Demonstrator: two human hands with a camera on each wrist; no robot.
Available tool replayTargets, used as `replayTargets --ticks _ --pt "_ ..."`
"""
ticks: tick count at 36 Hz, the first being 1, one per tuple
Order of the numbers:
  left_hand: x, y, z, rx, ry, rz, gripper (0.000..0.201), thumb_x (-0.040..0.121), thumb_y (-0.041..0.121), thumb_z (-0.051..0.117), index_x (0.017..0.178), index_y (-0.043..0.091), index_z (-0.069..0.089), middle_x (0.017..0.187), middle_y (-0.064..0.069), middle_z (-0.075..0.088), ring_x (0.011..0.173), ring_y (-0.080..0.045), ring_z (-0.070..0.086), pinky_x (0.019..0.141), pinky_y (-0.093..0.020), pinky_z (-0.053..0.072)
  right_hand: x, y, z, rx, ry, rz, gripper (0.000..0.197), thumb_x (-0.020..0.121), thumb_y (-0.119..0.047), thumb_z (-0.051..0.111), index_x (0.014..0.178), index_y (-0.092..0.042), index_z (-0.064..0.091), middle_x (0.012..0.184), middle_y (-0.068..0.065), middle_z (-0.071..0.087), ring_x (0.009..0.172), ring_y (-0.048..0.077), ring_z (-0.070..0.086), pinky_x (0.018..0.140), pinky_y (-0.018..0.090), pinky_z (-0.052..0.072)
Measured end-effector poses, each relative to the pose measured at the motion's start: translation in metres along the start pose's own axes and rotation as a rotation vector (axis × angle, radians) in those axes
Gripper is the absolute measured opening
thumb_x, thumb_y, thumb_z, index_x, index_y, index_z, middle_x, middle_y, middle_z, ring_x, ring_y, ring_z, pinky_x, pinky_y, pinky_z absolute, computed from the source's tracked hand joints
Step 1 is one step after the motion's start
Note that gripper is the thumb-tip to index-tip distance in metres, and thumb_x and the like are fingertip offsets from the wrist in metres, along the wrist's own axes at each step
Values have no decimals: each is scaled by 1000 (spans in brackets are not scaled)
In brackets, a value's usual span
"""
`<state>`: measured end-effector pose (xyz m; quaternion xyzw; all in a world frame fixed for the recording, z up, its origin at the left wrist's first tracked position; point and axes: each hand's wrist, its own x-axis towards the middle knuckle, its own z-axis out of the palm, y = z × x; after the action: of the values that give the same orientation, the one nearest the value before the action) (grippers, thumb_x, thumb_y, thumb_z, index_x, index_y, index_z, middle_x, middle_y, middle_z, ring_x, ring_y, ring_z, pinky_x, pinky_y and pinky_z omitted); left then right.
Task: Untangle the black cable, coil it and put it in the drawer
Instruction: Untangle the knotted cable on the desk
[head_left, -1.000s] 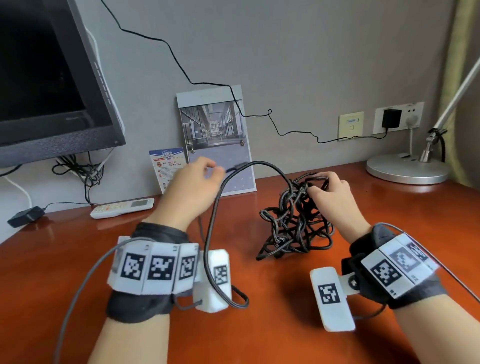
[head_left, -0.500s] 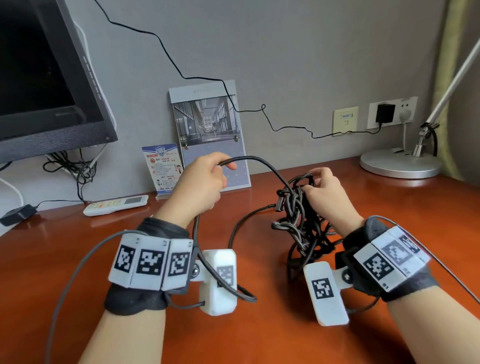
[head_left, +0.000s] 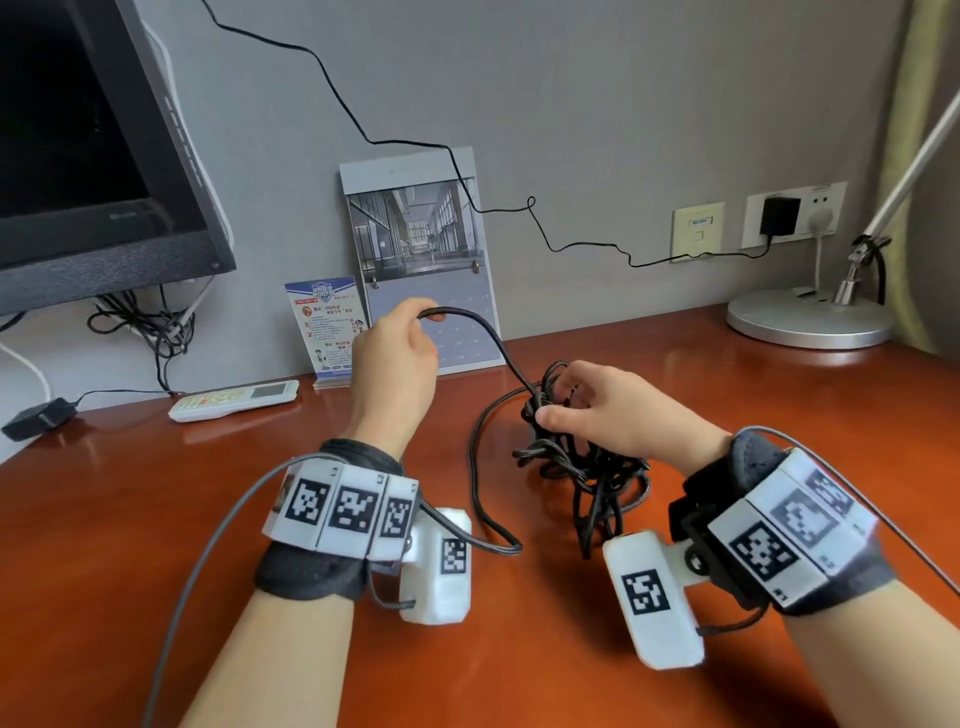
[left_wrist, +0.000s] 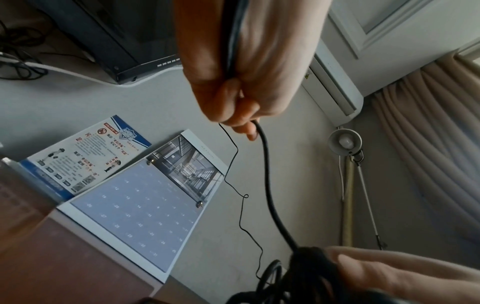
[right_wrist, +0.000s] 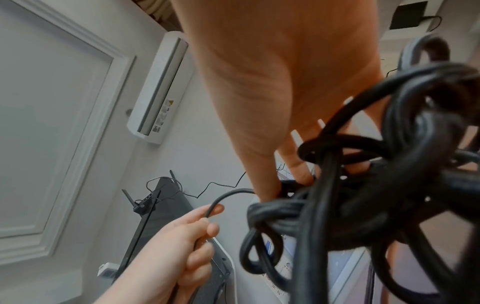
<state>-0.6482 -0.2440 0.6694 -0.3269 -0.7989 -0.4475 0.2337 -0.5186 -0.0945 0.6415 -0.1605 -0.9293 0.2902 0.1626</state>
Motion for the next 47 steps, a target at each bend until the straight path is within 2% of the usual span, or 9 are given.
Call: replayTargets --ticks 11,14,21,24,29,36,40,44,47 --pt "-3 -42 -32 357 7 444 36 85 -8 53 105 16 73 93 -9 65 72 -35 61 59 -40 51 1 7 -6 -88 30 -147 32 83 1 55 102 -19 72 96 -2 71 91 16 63 75 14 44" --pt "-2 -48 -35 338 -135 329 31 93 3 54 109 22 72 101 -3 67 91 -30 61 74 -40 50 4 11 -3 -80 95 -126 41 82 9 49 95 -19 75 98 2 72 89 23 65 77 26 50" --pt "-7 -50 -35 275 -568 -117 36 92 31 56 127 30 56 112 8 62 104 -16 58 99 -37 44 12 25 6 52 199 -78 33 83 8 52 92 -15 74 97 3 71 88 17 62 73 13 40" --pt "-9 -45 -43 218 -587 -116 37 92 30 56 128 30 53 118 9 60 104 -11 58 98 -33 44 14 26 8 128 236 -67 28 85 6 54 91 -14 73 99 1 70 92 17 63 77 15 43" --pt "-4 -32 -66 269 -727 -100 43 93 26 57 132 39 44 118 8 56 64 -2 48 66 -10 37 16 33 9 216 319 -61 15 84 0 62 86 -14 69 92 1 68 84 13 59 82 22 47" --pt "-12 -22 -97 187 -903 -205 45 92 19 56 129 36 37 113 9 62 79 -9 65 67 -13 48 13 39 4 226 130 -94 26 85 -1 53 86 -25 64 93 -7 66 73 11 60 56 6 42" --pt "-15 -19 -116 274 -1024 -204 48 89 21 62 122 47 40 109 15 65 83 -5 66 83 -23 51 9 40 1 236 -50 -123 36 77 3 59 99 -26 60 104 -2 65 81 17 61 64 15 47" --pt "-17 -2 -118 638 -932 -65 44 92 20 57 122 47 40 116 15 53 80 -3 57 74 -13 42 8 37 5 167 19 -140 36 76 4 63 100 -23 58 106 2 63 84 15 59 63 15 46" --pt "-21 16 -103 920 -880 112 46 94 25 51 135 40 39 129 12 43 98 -10 50 83 -25 41 9 30 9 106 81 -164 29 75 1 65 98 -16 62 101 0 63 70 0 52 57 4 38"
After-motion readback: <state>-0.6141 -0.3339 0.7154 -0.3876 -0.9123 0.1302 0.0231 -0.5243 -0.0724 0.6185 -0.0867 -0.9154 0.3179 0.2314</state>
